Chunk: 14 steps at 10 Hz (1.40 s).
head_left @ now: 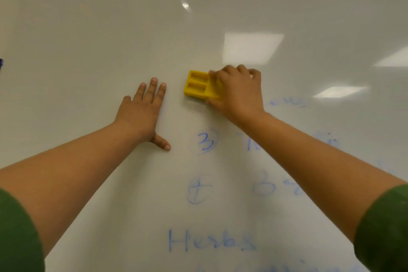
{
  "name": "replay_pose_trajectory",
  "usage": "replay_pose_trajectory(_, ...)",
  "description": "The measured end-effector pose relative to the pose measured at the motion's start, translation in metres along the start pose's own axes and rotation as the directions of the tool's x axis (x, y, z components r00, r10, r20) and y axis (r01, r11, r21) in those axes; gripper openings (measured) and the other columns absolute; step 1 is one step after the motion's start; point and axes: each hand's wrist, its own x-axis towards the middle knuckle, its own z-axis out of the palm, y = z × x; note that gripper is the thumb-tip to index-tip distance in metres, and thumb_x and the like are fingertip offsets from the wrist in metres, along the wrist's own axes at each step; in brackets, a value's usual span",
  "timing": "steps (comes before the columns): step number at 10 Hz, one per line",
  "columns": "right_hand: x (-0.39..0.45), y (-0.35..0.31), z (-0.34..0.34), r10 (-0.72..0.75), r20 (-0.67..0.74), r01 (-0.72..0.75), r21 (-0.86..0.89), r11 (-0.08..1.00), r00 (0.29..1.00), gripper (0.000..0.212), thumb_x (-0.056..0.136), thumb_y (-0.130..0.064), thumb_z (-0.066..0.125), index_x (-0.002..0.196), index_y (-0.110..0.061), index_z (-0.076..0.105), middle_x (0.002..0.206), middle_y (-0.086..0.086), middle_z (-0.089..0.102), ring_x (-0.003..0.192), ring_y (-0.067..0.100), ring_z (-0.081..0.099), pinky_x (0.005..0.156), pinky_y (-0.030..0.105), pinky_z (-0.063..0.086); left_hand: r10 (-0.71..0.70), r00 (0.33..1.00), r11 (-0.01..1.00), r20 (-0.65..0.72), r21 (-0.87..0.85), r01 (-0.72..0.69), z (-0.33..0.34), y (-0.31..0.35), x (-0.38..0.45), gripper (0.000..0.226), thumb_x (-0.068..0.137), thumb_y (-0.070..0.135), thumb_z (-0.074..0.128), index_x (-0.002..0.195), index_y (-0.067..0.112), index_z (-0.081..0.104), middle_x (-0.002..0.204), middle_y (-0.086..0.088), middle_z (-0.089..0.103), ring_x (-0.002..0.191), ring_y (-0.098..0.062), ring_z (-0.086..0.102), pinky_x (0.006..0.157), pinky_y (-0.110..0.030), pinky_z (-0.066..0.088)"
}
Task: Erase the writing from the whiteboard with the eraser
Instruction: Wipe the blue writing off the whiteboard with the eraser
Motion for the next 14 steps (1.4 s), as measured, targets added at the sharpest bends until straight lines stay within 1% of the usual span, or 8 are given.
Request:
replay_pose_trajectory(2, -0.036, 0.029, -0.013, -0.130, 0.039, 0.134, -0.112, 0.985, 0.991, 0.056, 0.074, -0.041, 0.068, 0.125, -0.026, 0.054, 0.117, 0.001, 0.060, 0.109, 0.027, 0.050, 0.100, 0.043, 0.023, 0.003, 1.000, 1.000, -0.003, -0.008, -0.003, 0.001, -0.001, 0.000, 0.150, 0.048, 0.082, 0.063, 0.144, 0.012, -0.029, 0.153, -0.010, -0.029, 0.146, -0.028, -0.011, 0.115, -0.043, 0.019)
replay_pose_trajectory(4, 0.018, 0.040, -0.024, 0.161, -0.060, -0.165, -0.066, 0.984, 0.985, 0.052, 0.079, -0.044, 0.063, 0.126, -0.027, 0.052, 0.121, 0.003, 0.057, 0.115, 0.026, 0.046, 0.100, 0.040, 0.025, 0.003, 1.000, 1.000, 0.003, -0.015, -0.003, 0.001, -0.001, 0.001, 0.151, 0.048, 0.082, 0.064, 0.144, 0.013, -0.030, 0.153, -0.009, -0.030, 0.146, -0.028, -0.012, 0.115, -0.044, 0.019)
replay_pose_trajectory(6, 0.002, 0.005, -0.001, 0.006, -0.012, -0.007, -0.028, 1.000, 1.000, 0.055, 0.080, -0.043, 0.062, 0.130, -0.028, 0.048, 0.124, -0.001, 0.054, 0.116, 0.023, 0.043, 0.100, 0.039, 0.022, -0.008, 1.000, 1.000, 0.016, -0.012, 0.008, -0.003, 0.001, -0.002, 0.150, 0.049, 0.081, 0.065, 0.144, 0.013, -0.029, 0.154, -0.009, -0.029, 0.146, -0.028, -0.010, 0.115, -0.044, 0.020)
replay_pose_trajectory(8, -0.045, 0.044, -0.010, -0.108, -0.046, 0.104, -0.082, 0.991, 0.993, 0.052, 0.073, -0.043, 0.067, 0.121, -0.024, 0.058, 0.111, 0.002, 0.063, 0.103, 0.030, 0.054, 0.096, 0.042, 0.024, -0.012, 1.000, 1.000, 0.020, -0.012, 0.012, -0.003, 0.001, -0.004, 0.150, 0.049, 0.081, 0.065, 0.144, 0.013, -0.029, 0.154, -0.009, -0.029, 0.146, -0.027, -0.010, 0.115, -0.044, 0.020)
replay_pose_trajectory(10, -0.010, 0.089, -0.036, 0.327, -0.125, -0.335, -0.049, 0.941, 0.937, 0.055, 0.076, -0.045, 0.065, 0.126, -0.025, 0.053, 0.119, 0.006, 0.058, 0.110, 0.030, 0.049, 0.093, 0.041, 0.029, -0.016, 0.999, 1.000, 0.039, -0.007, 0.017, -0.004, 0.002, -0.003, 0.150, 0.050, 0.081, 0.064, 0.143, 0.013, -0.032, 0.153, -0.008, -0.031, 0.146, -0.027, -0.013, 0.115, -0.044, 0.018)
replay_pose_trajectory(11, -0.007, 0.075, -0.029, 0.348, -0.137, -0.352, -0.010, 0.936, 0.928, 0.056, 0.077, -0.044, 0.064, 0.128, -0.025, 0.051, 0.122, 0.006, 0.057, 0.113, 0.031, 0.046, 0.093, 0.040, 0.030, -0.013, 0.999, 1.000, 0.039, -0.018, 0.014, -0.005, 0.001, -0.005, 0.150, 0.048, 0.082, 0.063, 0.143, 0.014, -0.031, 0.153, -0.008, -0.031, 0.146, -0.026, -0.012, 0.115, -0.044, 0.019)
replay_pose_trajectory(13, -0.064, 0.083, -0.022, 0.050, -0.116, -0.059, -0.079, 0.995, 0.992, 0.055, 0.073, -0.046, 0.063, 0.122, -0.021, 0.058, 0.108, 0.005, 0.063, 0.100, 0.030, 0.054, 0.094, 0.042, 0.029, -0.016, 0.999, 1.000, 0.040, -0.007, 0.016, -0.008, 0.001, -0.006, 0.151, 0.048, 0.083, 0.062, 0.143, 0.013, -0.032, 0.153, -0.009, -0.030, 0.146, -0.026, -0.010, 0.115, -0.044, 0.020)
replay_pose_trajectory(14, -0.070, 0.116, -0.034, 0.141, -0.132, -0.158, -0.130, 0.979, 0.981, 0.056, 0.074, -0.051, 0.062, 0.121, -0.021, 0.059, 0.108, 0.008, 0.064, 0.099, 0.033, 0.055, 0.092, 0.043, 0.032, -0.020, 0.998, 1.000, 0.054, -0.011, 0.020, -0.009, 0.002, -0.007, 0.151, 0.048, 0.083, 0.062, 0.142, 0.013, -0.033, 0.153, -0.009, -0.031, 0.146, -0.026, -0.011, 0.115, -0.044, 0.020)
